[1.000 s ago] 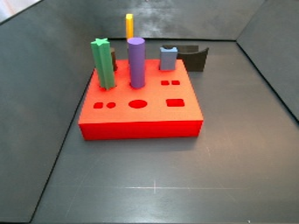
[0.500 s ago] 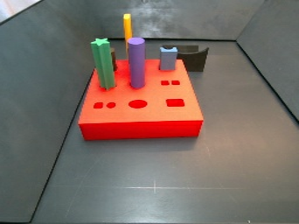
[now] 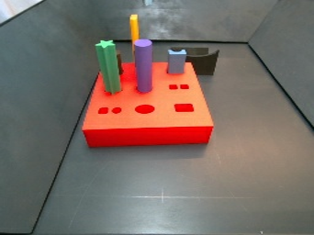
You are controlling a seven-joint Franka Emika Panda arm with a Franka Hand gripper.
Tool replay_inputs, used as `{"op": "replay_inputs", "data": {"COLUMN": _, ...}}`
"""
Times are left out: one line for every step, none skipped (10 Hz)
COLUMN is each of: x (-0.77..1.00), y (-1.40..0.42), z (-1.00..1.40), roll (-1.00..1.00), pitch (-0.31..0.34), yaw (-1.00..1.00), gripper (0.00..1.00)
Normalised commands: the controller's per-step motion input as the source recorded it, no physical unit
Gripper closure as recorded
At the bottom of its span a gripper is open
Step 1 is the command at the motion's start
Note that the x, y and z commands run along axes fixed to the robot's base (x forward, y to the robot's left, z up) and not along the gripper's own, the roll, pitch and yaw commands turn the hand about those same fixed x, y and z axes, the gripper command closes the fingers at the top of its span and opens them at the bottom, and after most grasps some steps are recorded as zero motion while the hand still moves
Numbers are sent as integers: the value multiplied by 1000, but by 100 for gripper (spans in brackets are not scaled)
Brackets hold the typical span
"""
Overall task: Pick up the square-circle object. Move up. Rotate the square-circle object. Move to above the board. Insert the square-circle object.
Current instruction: Rotate the square-circle object.
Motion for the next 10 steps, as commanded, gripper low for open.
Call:
{"op": "replay_inputs", "data": {"x": 11, "y": 12, "z": 0, "roll": -3, "pitch": 21, "yaw": -1000, "gripper": 0}}
{"op": "replay_inputs", "data": {"x": 11, "y": 12, "z": 0, "roll": -3, "pitch": 24, "yaw": -1000, "gripper": 0}}
{"op": "replay_inputs", "data": {"x": 11, "y": 12, "z": 0, "roll": -3, "pitch": 26, "yaw": -1000, "gripper": 0}}
{"op": "replay_inputs", "data": {"x": 11, "y": 13, "z": 0, "roll": -4, "pitch": 30, "yaw": -1000, "gripper": 0}}
{"op": "replay_inputs", "data": {"x": 11, "y": 12, "z": 0, "roll": -4, "pitch": 32, "yaw": -1000, "gripper": 0}}
{"op": "replay_inputs", "data": {"x": 11, "y": 13, "z": 0, "roll": -6, "pitch": 42, "yaw": -1000, "gripper": 0}}
{"op": "replay_inputs", "data": {"x": 11, "y": 13, "z": 0, "roll": -6, "pitch": 48, "yaw": -1000, "gripper": 0}}
{"op": "replay_inputs", "data": {"x": 11, "y": 13, "z": 0, "roll": -8, "pitch": 60, "yaw": -919, "gripper": 0}}
{"op": "replay_inputs", "data": {"x": 12, "y": 13, "z": 1, "roll": -8, "pitch": 60, "yaw": -613, "gripper": 0}}
{"op": "replay_inputs", "data": {"x": 13, "y": 13, "z": 2, "roll": -8, "pitch": 59, "yaw": -412, "gripper": 0}}
